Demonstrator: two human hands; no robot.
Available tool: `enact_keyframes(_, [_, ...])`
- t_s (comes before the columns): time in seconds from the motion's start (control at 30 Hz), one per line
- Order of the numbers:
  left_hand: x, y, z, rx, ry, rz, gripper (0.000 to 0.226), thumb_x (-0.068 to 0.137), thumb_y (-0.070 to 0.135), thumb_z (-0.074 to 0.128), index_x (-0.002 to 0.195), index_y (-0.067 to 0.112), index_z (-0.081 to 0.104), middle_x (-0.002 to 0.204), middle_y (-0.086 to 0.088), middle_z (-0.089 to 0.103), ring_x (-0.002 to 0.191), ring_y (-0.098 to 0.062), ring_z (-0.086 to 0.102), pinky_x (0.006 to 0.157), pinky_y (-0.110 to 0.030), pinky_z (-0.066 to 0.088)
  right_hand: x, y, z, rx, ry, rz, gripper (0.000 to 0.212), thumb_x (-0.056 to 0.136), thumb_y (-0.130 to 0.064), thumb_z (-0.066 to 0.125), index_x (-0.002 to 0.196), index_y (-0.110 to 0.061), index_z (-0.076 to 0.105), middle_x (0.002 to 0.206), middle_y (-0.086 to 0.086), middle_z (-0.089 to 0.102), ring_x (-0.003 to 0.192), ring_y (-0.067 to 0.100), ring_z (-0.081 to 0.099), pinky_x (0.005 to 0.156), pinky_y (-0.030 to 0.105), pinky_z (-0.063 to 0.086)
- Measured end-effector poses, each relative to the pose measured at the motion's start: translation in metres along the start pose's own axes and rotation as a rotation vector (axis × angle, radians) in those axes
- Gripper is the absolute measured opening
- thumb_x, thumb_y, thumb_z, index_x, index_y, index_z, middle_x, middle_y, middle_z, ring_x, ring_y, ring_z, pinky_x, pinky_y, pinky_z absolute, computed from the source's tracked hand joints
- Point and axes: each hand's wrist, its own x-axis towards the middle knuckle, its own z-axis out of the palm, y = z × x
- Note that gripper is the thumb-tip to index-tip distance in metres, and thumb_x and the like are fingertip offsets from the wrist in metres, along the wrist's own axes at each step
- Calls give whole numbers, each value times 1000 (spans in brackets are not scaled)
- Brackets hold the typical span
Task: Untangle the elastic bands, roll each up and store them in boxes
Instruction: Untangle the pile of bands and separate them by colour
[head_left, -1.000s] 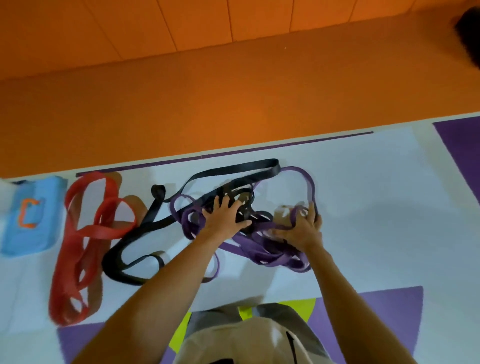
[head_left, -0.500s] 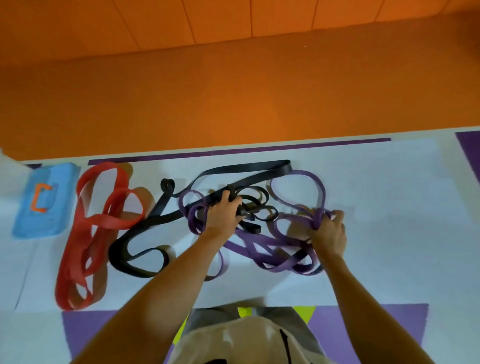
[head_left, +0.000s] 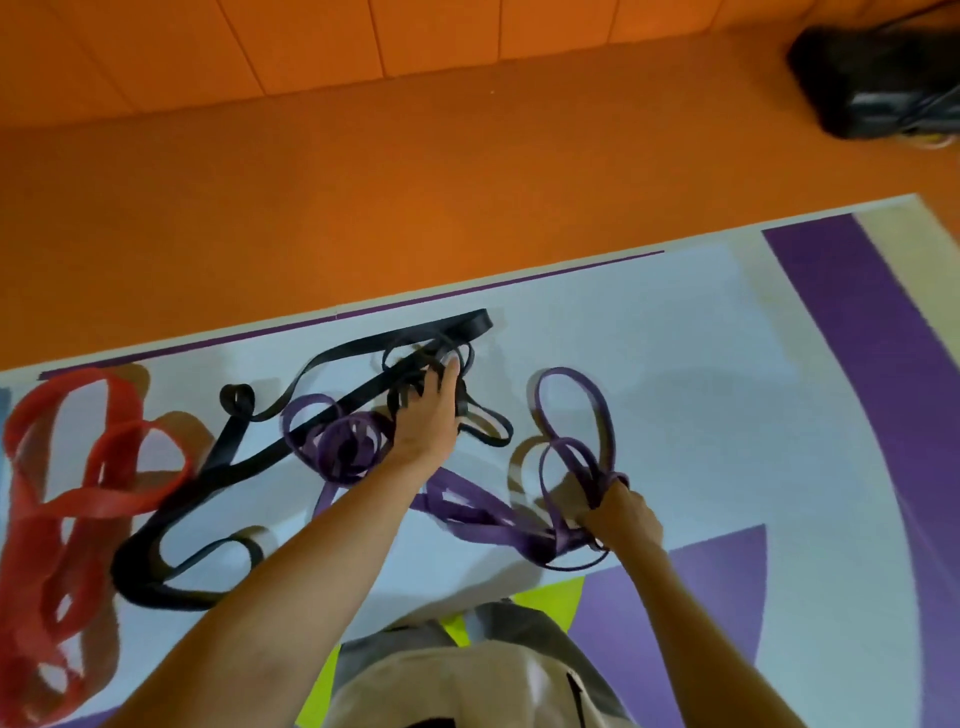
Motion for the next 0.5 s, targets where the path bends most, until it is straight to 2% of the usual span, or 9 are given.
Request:
enact_keyframes(0.03, [0, 1, 0, 54, -24, -17, 99, 102, 34, 67, 168, 28, -7, 170, -15, 22, 140, -52, 46, 102, -59, 53, -4, 0, 5, -6, -2, 0, 59, 91, -47, 71, 138, -17, 53, 127, 14, 67, 115, 40, 66, 89, 43, 53])
enact_keyframes(0.1, [-2, 3, -2, 107, -41, -40, 114, 99, 43, 70, 163, 36, -23, 175, -13, 10, 142, -51, 44, 108, -63, 47, -12, -3, 11, -31, 21, -5, 56, 85, -42, 76, 132, -17, 58, 123, 11, 69, 114, 37, 66, 89, 42, 55])
enact_keyframes(0.2, [-14, -2, -4, 118, -16, -40, 118, 98, 42, 72, 159, 43, -29, 177, -10, -6, 134, -50, 51, 102, -63, 52, -25, -15, 15, 103, 119, -79, 46, 82, -23, 73, 126, -18, 63, 115, 11, 70, 106, 36, 66, 83, 40, 57])
enact_keyframes(0.27, [-30, -9, -2, 60, 9, -15, 112, 103, 28, 66, 158, 46, -30, 176, -10, -12, 136, -50, 50, 97, -63, 55, -35, -24, 15, 271, 174, -166, 54, 82, -11, 69, 134, -24, 63, 121, 11, 68, 105, 36, 67, 79, 33, 51])
enact_keyframes(0.33, [-53, -20, 5, 73, 63, 24, 97, 107, 19, 58, 164, 45, -16, 177, -8, -7, 153, -48, 30, 111, -71, 42, -47, -32, 11, 368, 228, -244, 69, 83, -6, 68, 146, -30, 57, 130, 8, 64, 110, 36, 66, 82, 29, 45])
enact_keyframes(0.4, [-78, -34, 15, 91, 142, -11, 83, 106, 19, 59, 167, 41, 8, 177, -8, 6, 160, -44, 13, 118, -77, 24, -58, -38, 7, 458, 283, -281, 78, 83, -6, 68, 152, -36, 51, 131, 5, 62, 110, 33, 66, 83, 33, 49])
enact_keyframes(0.43, [-91, -42, 20, 52, 180, -86, 79, 104, 25, 62, 167, 39, 16, 177, -9, 9, 161, -44, 10, 120, -77, 20, -64, -41, 6, 512, 304, -295, 79, 83, -5, 67, 152, -39, 50, 129, 3, 63, 108, 30, 66, 84, 36, 52])
enact_keyframes(0.5, [-110, -58, 26, -81, 216, -302, 86, 99, 41, 68, 168, 35, 17, 177, -12, 6, 161, -45, 7, 121, -76, 15, -76, -47, 8, 632, 355, -343, 76, 85, -3, 65, 147, -45, 53, 127, -3, 62, 105, 22, 65, 84, 36, 53])
